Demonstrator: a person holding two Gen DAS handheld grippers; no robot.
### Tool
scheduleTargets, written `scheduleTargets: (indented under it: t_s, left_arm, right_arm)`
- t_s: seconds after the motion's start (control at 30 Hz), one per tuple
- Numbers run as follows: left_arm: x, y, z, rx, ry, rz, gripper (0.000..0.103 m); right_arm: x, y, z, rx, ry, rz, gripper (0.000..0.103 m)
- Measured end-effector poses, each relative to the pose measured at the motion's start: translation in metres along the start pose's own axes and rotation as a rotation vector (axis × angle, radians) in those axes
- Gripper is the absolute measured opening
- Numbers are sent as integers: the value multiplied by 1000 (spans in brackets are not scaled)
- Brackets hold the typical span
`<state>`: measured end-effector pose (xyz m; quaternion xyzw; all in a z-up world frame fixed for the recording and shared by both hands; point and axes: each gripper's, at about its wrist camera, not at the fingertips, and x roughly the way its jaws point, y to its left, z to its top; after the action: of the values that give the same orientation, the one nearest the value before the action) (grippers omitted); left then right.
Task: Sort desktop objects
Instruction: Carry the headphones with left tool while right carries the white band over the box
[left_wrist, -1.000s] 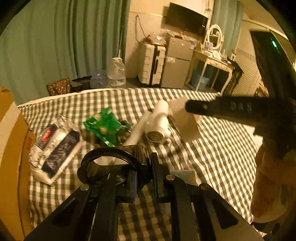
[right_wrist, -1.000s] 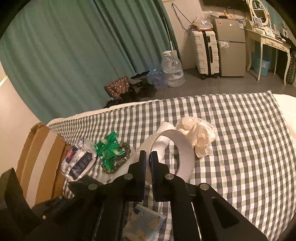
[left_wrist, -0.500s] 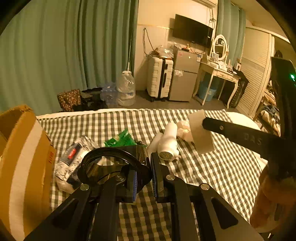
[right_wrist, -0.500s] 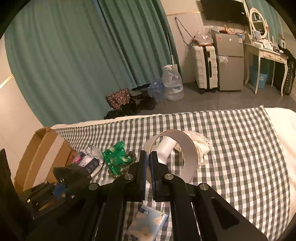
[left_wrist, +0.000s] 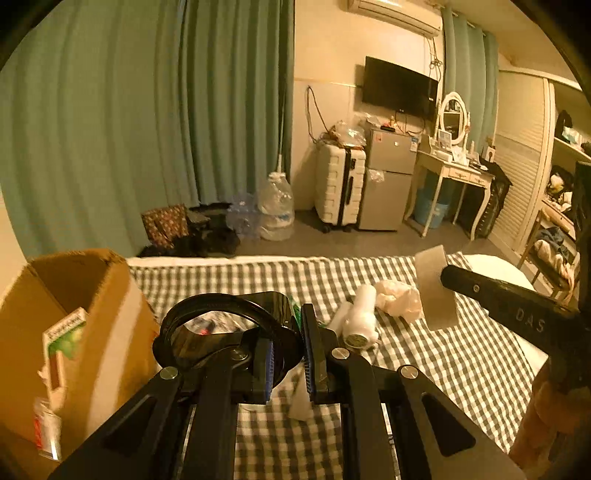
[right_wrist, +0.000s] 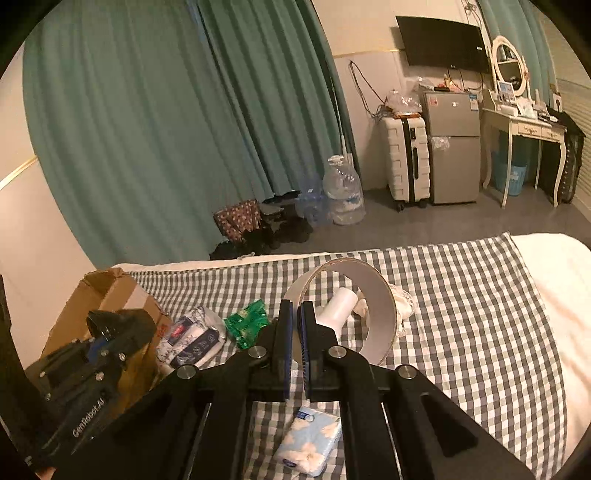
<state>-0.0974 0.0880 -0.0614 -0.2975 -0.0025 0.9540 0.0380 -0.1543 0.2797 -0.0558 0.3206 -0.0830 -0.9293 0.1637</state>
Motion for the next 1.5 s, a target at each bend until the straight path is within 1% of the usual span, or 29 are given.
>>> scheduleTargets:
  t_s: [0.3, 0.47, 0.53, 0.57, 0.7, 0.83, 1.07, 1.2, 1.37, 1.5]
  left_arm:
    - [-25, 28, 7, -38, -27, 19, 13]
    - [-42, 46, 13, -62, -74, 48, 13]
    - [-47, 52, 14, -48, -87, 86, 13]
    - [-48, 55, 14, -51, -91, 89, 13]
    - [-52, 68, 14, -75, -93, 99, 13]
    - [-55, 73, 16, -74, -104, 125, 13]
    - [-56, 90, 16, -93, -81, 148, 13]
    - [-63, 101, 19, -103, -75, 155, 13]
    - [-74, 117, 26, -106, -86, 182, 13]
    - [-82, 136, 32, -130, -89, 207, 13]
  right_arm:
    - [-20, 31, -7, -26, -41, -9, 4]
    - [-34, 47, -8, -46, -65, -3, 4]
    - [-36, 56, -8, -58, -65, 2, 4]
    - [-38, 61, -8, -64, -70, 4, 4]
    - [-42, 78, -10, -99, -90, -3, 4]
    - [-40, 89, -10, -111, -87, 3, 4]
    - [-37, 108, -6, -109, -93, 22, 4]
    - [-36, 124, -4, -120, -101, 33, 4]
    - [-34, 142, 0, -135, -105, 54, 4]
    - [-31, 158, 4, -155, -107, 69, 4]
